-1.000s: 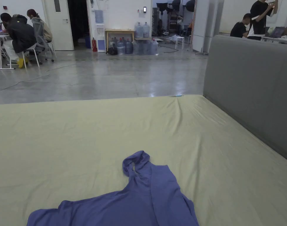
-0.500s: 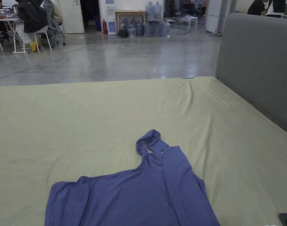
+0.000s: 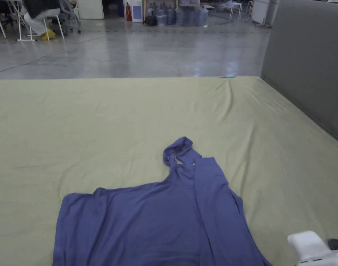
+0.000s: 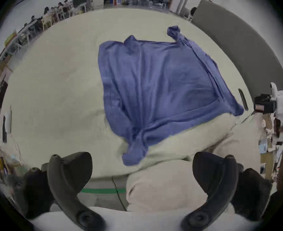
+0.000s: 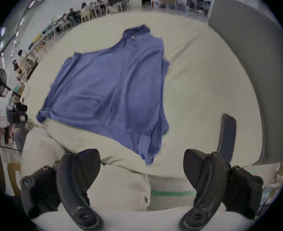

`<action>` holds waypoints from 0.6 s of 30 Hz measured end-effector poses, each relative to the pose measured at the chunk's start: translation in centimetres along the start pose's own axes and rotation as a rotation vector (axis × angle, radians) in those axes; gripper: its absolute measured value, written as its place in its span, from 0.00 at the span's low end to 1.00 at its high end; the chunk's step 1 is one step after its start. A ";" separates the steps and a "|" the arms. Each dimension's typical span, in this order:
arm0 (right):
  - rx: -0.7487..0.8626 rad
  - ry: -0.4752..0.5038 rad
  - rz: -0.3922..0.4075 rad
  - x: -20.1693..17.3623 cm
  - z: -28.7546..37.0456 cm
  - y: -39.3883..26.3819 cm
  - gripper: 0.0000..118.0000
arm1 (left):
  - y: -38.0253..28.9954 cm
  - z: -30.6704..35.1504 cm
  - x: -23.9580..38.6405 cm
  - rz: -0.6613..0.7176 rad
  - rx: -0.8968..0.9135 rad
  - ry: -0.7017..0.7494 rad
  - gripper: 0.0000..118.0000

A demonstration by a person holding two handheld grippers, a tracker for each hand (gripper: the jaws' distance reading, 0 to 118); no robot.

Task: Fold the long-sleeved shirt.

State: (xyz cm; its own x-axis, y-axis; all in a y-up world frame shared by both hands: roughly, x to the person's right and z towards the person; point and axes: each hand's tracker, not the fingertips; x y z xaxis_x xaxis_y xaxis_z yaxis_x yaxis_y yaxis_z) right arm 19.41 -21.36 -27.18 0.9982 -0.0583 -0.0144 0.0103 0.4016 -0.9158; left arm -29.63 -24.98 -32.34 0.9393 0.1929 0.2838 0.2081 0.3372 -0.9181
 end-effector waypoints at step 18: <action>0.095 0.038 -0.093 -3.4 -4.9 6.0 0.00 | 7.3 -0.2 2.4 0.112 0.246 0.060 0.00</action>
State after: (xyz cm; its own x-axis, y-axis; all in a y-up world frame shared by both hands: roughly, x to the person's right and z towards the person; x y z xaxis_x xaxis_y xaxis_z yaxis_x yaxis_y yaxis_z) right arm 15.79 -23.22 -34.55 0.9897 -0.1332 0.0517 0.1098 0.4772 -0.8719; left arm -25.83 -22.26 -38.41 0.9687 0.1891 0.1607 0.0364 0.5320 -0.8460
